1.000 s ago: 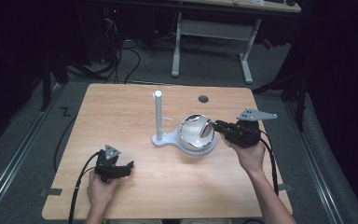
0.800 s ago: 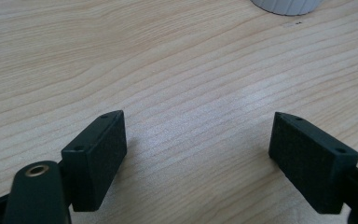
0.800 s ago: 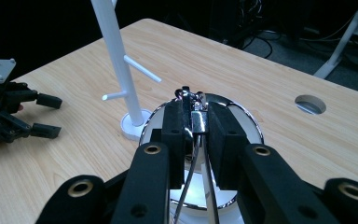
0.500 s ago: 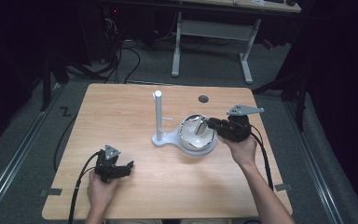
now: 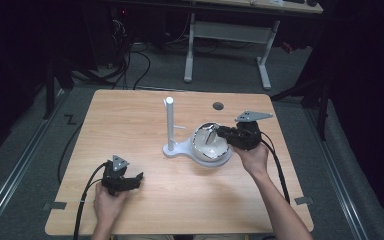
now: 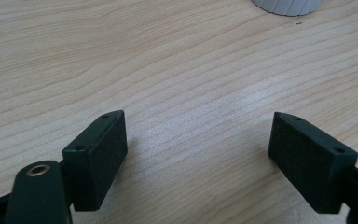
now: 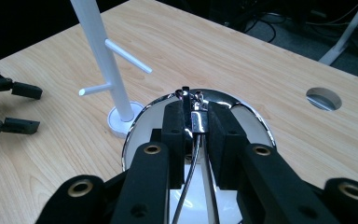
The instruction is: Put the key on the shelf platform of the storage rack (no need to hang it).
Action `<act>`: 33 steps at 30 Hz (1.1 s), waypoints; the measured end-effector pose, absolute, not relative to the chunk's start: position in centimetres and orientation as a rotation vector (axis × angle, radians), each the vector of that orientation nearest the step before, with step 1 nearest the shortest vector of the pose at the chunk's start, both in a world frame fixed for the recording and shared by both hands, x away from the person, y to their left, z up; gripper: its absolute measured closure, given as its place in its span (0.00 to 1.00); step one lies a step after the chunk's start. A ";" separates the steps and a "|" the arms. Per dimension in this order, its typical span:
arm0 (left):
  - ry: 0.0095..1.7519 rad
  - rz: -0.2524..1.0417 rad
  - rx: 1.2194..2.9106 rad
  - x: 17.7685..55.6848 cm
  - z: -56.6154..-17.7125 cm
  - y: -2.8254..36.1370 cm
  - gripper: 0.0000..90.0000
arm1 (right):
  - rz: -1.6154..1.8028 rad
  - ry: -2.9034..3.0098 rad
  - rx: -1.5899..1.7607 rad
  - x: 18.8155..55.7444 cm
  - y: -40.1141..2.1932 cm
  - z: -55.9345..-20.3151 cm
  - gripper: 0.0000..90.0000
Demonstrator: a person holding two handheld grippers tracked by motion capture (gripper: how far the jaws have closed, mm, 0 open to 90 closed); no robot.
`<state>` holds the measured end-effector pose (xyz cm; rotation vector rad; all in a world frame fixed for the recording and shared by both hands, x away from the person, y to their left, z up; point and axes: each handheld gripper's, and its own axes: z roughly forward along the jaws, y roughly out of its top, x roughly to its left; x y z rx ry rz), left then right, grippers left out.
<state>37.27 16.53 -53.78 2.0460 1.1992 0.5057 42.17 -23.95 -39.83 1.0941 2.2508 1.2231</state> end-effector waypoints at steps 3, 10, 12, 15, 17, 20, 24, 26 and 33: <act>1.199 0.506 2.046 37.3 -53.8 16.5 0.22 | 1.214 2.256 1.098 42.4 -23.8 -40.0 0.87; 1.199 0.506 2.045 37.3 -53.8 16.5 0.22 | 1.202 2.287 1.099 43.0 -23.2 -41.0 0.87; 1.201 0.507 2.044 37.3 -53.8 16.5 0.22 | 1.215 2.294 1.095 43.2 -23.1 -41.2 0.87; 1.202 0.507 2.044 37.3 -53.8 16.6 0.23 | 1.218 2.296 1.101 43.4 -23.0 -41.4 0.87; 1.202 0.507 2.043 37.3 -53.8 16.6 0.23 | 1.216 2.299 1.099 43.4 -22.9 -41.5 0.87; 1.202 0.507 2.043 37.3 -53.8 16.6 0.23 | 1.201 2.313 1.087 43.5 -22.6 -42.0 0.87; 1.202 0.507 2.043 37.3 -53.8 16.6 0.23 | 1.204 2.321 1.094 43.7 -22.5 -42.4 0.87; 1.202 0.507 2.043 37.3 -53.8 16.6 0.23 | 1.201 2.325 1.094 43.8 -22.4 -42.7 0.87; 1.203 0.508 2.043 37.3 -53.8 16.6 0.23 | 1.172 2.334 1.104 43.9 -22.2 -43.3 0.87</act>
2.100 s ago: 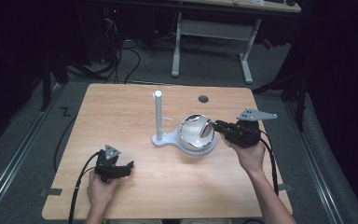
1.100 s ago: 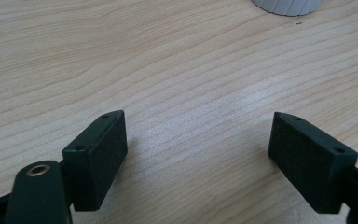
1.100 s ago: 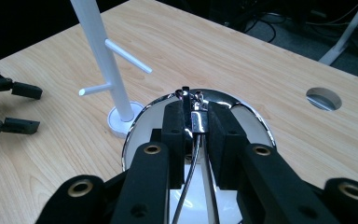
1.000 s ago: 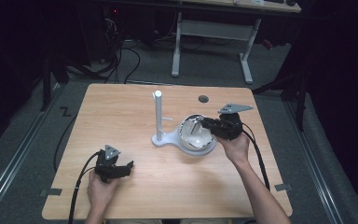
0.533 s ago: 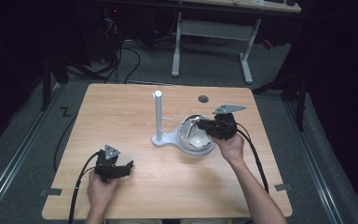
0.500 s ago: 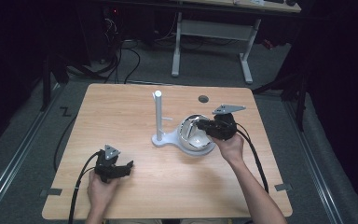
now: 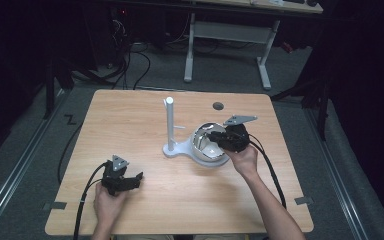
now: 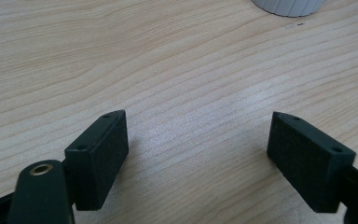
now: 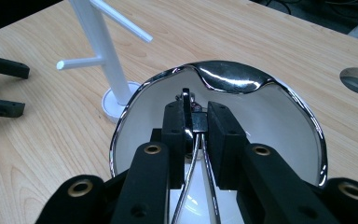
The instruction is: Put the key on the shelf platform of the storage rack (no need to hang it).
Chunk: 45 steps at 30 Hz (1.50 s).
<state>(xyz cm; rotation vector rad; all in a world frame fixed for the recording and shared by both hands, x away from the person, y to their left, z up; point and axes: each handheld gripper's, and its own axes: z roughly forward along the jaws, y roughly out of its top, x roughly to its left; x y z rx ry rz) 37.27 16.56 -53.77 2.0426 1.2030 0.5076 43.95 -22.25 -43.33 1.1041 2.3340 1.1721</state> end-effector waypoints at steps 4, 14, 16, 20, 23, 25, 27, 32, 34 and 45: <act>1.203 0.508 2.042 37.3 -53.8 16.6 0.23 | 1.149 2.337 1.096 44.1 -22.1 -43.6 0.87; 1.204 0.508 2.042 37.3 -53.8 16.6 0.23 | 1.089 2.354 1.108 44.7 -21.5 -44.5 0.87; 1.204 0.508 2.042 37.3 -53.8 16.6 0.23 | 1.070 2.355 1.105 44.9 -21.3 -44.8 0.87; 1.205 0.511 2.041 37.3 -53.8 16.6 0.24 | 1.062 2.357 1.109 45.1 -21.2 -44.9 0.87; 1.205 0.510 2.041 37.3 -53.8 16.6 0.24 | 1.057 2.361 1.117 45.3 -21.0 -45.0 0.86; 1.205 0.511 2.041 37.3 -53.8 16.6 0.24 | 1.042 2.364 1.115 45.5 -20.9 -45.1 0.86; 1.205 0.510 2.041 37.3 -53.8 16.6 0.24 | 1.038 2.364 1.121 45.6 -20.9 -45.1 0.86; 1.206 0.510 2.040 37.3 -53.8 16.6 0.24 | 1.022 2.359 1.134 45.8 -20.7 -45.3 0.83; 1.206 0.510 2.041 37.3 -53.8 16.6 0.24 | 1.028 2.361 1.139 45.7 -20.6 -45.2 0.83; 1.205 0.511 2.041 37.3 -53.8 16.6 0.24 | 1.049 2.319 1.164 45.3 -21.2 -44.7 0.60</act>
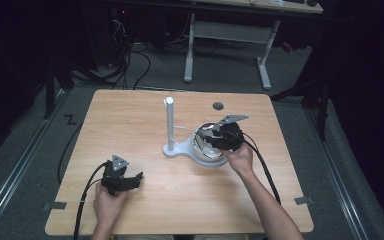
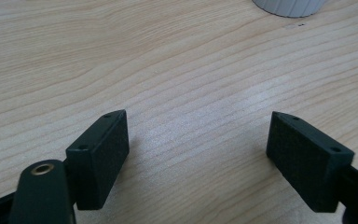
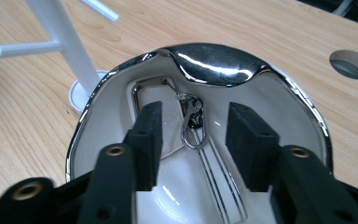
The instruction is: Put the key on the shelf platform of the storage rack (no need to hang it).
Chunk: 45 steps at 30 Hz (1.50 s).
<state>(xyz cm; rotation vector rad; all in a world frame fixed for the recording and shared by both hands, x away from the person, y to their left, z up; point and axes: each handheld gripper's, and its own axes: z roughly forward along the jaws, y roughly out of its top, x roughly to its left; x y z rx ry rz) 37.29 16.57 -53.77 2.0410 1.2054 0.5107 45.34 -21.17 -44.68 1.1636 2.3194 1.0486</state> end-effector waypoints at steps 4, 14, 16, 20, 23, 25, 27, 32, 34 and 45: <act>1.205 0.511 2.041 37.3 -53.8 16.6 0.24 | 1.091 2.311 1.175 45.0 -21.6 -44.4 0.57; 1.205 0.511 2.041 37.3 -53.8 16.6 0.24 | 1.156 2.291 1.175 44.3 -22.8 -43.2 0.54; 1.205 0.511 2.041 37.3 -53.8 16.6 0.24 | 1.163 2.286 1.180 44.2 -22.9 -43.0 0.54; 1.205 0.511 2.041 37.3 -53.8 16.6 0.24 | 1.197 2.282 1.208 43.7 -23.7 -42.3 0.54; 1.206 0.511 2.040 37.3 -53.8 16.6 0.24 | 1.198 2.269 1.216 43.4 -24.1 -42.0 0.54; 1.205 0.511 2.041 37.3 -53.8 16.6 0.24 | 1.206 2.256 1.213 43.1 -24.6 -41.7 0.54; 1.205 0.511 2.041 37.3 -53.8 16.6 0.24 | 1.214 2.229 1.219 42.7 -25.1 -41.2 0.54; 1.205 0.511 2.041 37.3 -53.8 16.6 0.24 | 1.199 2.219 1.217 41.7 -26.0 -40.4 0.54; 1.205 0.511 2.041 37.3 -53.8 16.6 0.24 | 1.198 2.215 1.216 41.5 -26.2 -40.2 0.54; 1.205 0.511 2.041 37.3 -53.8 16.6 0.24 | 1.219 2.127 1.215 39.2 -28.3 -38.2 0.54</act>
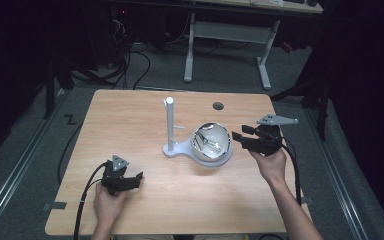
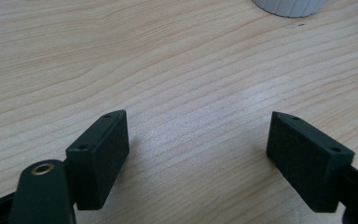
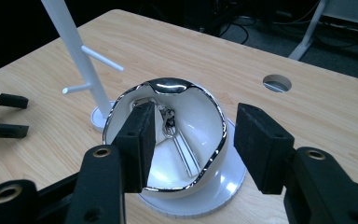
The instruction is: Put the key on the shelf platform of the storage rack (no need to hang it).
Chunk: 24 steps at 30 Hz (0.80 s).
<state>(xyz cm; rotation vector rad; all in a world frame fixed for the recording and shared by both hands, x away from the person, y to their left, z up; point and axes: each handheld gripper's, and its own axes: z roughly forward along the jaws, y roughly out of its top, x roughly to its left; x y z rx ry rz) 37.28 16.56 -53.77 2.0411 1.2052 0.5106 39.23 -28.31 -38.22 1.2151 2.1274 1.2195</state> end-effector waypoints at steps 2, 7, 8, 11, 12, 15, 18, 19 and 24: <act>1.205 0.511 2.041 37.3 -53.8 16.6 0.24 | 1.226 2.117 1.218 38.9 -28.7 -38.0 0.54; 1.205 0.511 2.041 37.3 -53.8 16.6 0.24 | 1.241 2.080 1.249 37.9 -30.0 -38.2 0.54; 1.205 0.511 2.041 37.3 -53.8 16.6 0.24 | 1.241 2.080 1.249 37.9 -30.0 -38.2 0.54; 1.206 0.510 2.040 37.3 -53.8 16.6 0.24 | 1.232 2.065 1.245 37.2 -30.6 -37.7 0.54; 1.206 0.510 2.040 37.3 -53.8 16.6 0.24 | 1.232 2.065 1.245 37.2 -30.6 -37.7 0.54; 1.206 0.510 2.040 37.3 -53.8 16.6 0.24 | 1.243 2.049 1.243 36.5 -31.2 -37.3 0.54; 1.205 0.511 2.041 37.3 -53.8 16.6 0.24 | 1.239 2.045 1.254 36.1 -31.8 -37.2 0.54; 1.205 0.511 2.041 37.3 -53.8 16.6 0.24 | 1.239 2.045 1.254 36.1 -31.8 -37.2 0.54; 1.203 0.510 2.042 37.3 -53.8 16.6 0.24 | 1.254 2.018 1.283 35.3 -32.9 -37.5 0.54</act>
